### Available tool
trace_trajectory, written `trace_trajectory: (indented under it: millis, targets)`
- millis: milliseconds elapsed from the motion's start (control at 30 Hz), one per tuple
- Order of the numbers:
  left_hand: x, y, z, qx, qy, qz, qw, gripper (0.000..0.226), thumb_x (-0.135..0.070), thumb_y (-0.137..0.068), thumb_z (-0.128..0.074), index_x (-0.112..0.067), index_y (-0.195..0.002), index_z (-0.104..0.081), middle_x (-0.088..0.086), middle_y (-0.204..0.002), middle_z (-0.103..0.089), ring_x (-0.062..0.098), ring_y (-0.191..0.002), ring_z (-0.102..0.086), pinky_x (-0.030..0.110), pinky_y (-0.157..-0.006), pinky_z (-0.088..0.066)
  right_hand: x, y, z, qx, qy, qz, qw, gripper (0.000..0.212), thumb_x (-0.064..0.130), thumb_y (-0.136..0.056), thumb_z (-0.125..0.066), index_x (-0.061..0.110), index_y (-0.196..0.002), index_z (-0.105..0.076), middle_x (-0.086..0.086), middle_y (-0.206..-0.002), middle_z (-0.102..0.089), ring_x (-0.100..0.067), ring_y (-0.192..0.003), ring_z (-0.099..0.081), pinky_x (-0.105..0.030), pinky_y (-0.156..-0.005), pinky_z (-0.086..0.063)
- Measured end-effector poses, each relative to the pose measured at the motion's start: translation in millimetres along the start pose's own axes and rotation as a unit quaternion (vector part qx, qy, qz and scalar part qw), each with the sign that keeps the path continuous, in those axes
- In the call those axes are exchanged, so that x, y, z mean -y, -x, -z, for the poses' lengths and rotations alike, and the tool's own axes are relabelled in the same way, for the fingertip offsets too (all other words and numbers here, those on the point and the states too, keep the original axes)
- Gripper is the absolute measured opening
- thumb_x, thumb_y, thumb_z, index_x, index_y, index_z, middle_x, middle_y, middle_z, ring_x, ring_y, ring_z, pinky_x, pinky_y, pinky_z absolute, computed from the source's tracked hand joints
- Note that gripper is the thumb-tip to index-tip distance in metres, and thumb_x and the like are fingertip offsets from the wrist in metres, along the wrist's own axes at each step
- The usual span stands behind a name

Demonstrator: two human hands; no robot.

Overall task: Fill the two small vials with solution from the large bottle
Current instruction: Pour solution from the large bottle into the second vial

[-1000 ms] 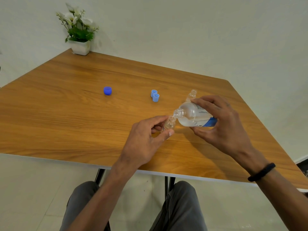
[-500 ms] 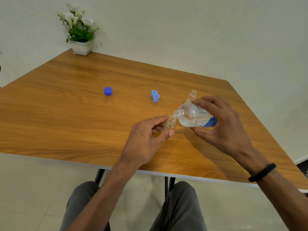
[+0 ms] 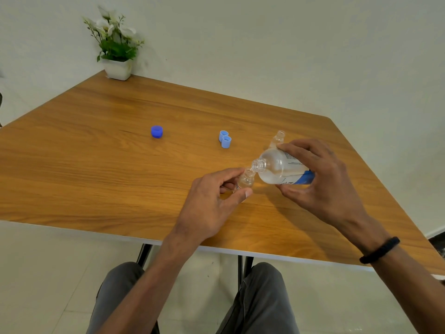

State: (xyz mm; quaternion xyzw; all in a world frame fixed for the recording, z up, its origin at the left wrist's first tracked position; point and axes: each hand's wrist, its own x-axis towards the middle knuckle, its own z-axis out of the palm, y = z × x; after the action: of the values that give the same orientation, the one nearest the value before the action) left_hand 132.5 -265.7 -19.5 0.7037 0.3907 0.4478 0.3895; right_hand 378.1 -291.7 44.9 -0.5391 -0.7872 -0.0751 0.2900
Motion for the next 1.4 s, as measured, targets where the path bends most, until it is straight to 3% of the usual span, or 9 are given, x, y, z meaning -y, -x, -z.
trace_trajectory:
  millis: [533,1167,1267,1400]
  targets:
    - [0.2,-0.4,-0.1,-0.003,-0.006,-0.002,1.0,0.048,-0.036,-0.092,-0.078,-0.026,-0.138,-0.068,-0.01,-0.104,-0.076,0.005,-0.101,-0.068,0.014,-0.09,-0.052,0.0,-0.7,1.7,-0.002,0.003,0.006,1.0,0.078,0.016,-0.072,-0.095,0.017,-0.144,-0.064,-0.004,-0.134,-0.062,-0.027,-0.126,-0.057,-0.058,-0.101,-0.053]
    - [-0.3,-0.1,-0.1,-0.002,-0.007,0.003,1.0,0.049,-0.037,-0.092,-0.077,-0.028,-0.139,-0.067,-0.012,-0.107,-0.075,0.004,-0.103,-0.067,0.019,-0.093,-0.054,-1.9,0.9,0.6,0.007,0.002,-0.005,1.0,0.079,0.019,-0.072,-0.095,0.017,-0.145,-0.063,-0.003,-0.135,-0.061,-0.025,-0.127,-0.055,-0.059,-0.1,-0.054]
    - [-0.9,0.0,0.4,0.001,-0.008,0.002,1.0,0.048,-0.037,-0.092,-0.077,-0.029,-0.138,-0.068,-0.012,-0.106,-0.075,0.004,-0.102,-0.067,0.018,-0.093,-0.054,-0.1,2.2,-0.1,0.008,-0.017,-0.012,1.0,0.078,0.02,-0.073,-0.095,0.016,-0.144,-0.063,-0.002,-0.133,-0.062,-0.022,-0.125,-0.056,-0.055,-0.098,-0.056]
    - [-2.2,0.1,0.2,-0.004,-0.006,-0.004,1.0,0.044,-0.034,-0.093,-0.077,-0.028,-0.135,-0.07,-0.011,-0.103,-0.075,0.004,-0.1,-0.068,0.017,-0.091,-0.053,2.4,4.1,-2.3,0.008,-0.063,-0.031,0.997,0.076,0.028,-0.072,-0.092,0.019,-0.142,-0.064,0.005,-0.133,-0.061,-0.018,-0.122,-0.059,-0.041,-0.095,-0.058]
